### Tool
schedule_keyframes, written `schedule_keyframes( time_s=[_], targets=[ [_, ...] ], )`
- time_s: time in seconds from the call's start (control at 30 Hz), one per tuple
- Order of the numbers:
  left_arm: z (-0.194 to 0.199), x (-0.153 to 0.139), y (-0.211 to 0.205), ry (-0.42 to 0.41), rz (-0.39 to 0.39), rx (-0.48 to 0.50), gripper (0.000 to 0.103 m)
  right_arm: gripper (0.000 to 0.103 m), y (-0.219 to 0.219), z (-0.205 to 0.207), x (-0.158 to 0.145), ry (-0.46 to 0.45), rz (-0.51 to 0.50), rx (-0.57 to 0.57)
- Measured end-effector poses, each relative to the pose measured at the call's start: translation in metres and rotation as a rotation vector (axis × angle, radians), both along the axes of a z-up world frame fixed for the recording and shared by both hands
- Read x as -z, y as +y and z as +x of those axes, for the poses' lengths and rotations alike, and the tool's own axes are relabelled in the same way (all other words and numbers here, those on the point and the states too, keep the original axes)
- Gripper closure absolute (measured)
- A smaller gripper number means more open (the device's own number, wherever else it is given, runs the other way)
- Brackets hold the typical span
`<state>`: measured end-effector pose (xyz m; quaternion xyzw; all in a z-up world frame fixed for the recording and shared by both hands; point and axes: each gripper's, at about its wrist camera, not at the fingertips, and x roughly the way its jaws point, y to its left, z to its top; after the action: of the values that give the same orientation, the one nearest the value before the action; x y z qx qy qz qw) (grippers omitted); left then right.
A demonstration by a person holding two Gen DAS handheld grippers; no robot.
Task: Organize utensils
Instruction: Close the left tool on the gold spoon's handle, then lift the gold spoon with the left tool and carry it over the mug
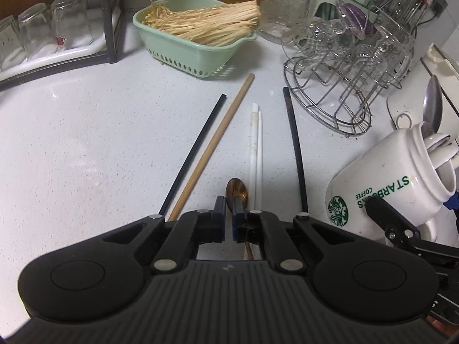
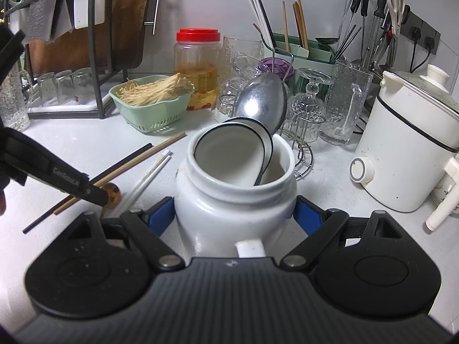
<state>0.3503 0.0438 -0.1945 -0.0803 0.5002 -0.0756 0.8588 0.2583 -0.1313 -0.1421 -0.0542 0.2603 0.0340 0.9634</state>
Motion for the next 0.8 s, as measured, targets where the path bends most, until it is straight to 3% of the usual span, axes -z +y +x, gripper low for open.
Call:
schedule_keyframes(
  time_s=[0.3, 0.57, 0.67, 0.8],
  targets=[
    [0.007, 0.006, -0.001, 0.003, -0.017, -0.008, 0.101, 0.012, 0.000, 0.002, 0.001, -0.005, -0.001, -0.011],
    [0.007, -0.006, -0.005, -0.023, -0.011, -0.008, 0.103, 0.012, -0.002, 0.004, 0.000, 0.009, 0.001, -0.021],
    [0.009, -0.005, -0.004, -0.028, -0.041, 0.019, 0.103, 0.012, -0.002, 0.005, -0.001, 0.015, 0.001, -0.027],
    [0.009, 0.000, -0.008, -0.024, 0.011, 0.082, 0.098, 0.012, -0.004, 0.008, -0.001, 0.027, 0.002, -0.042]
  ],
)
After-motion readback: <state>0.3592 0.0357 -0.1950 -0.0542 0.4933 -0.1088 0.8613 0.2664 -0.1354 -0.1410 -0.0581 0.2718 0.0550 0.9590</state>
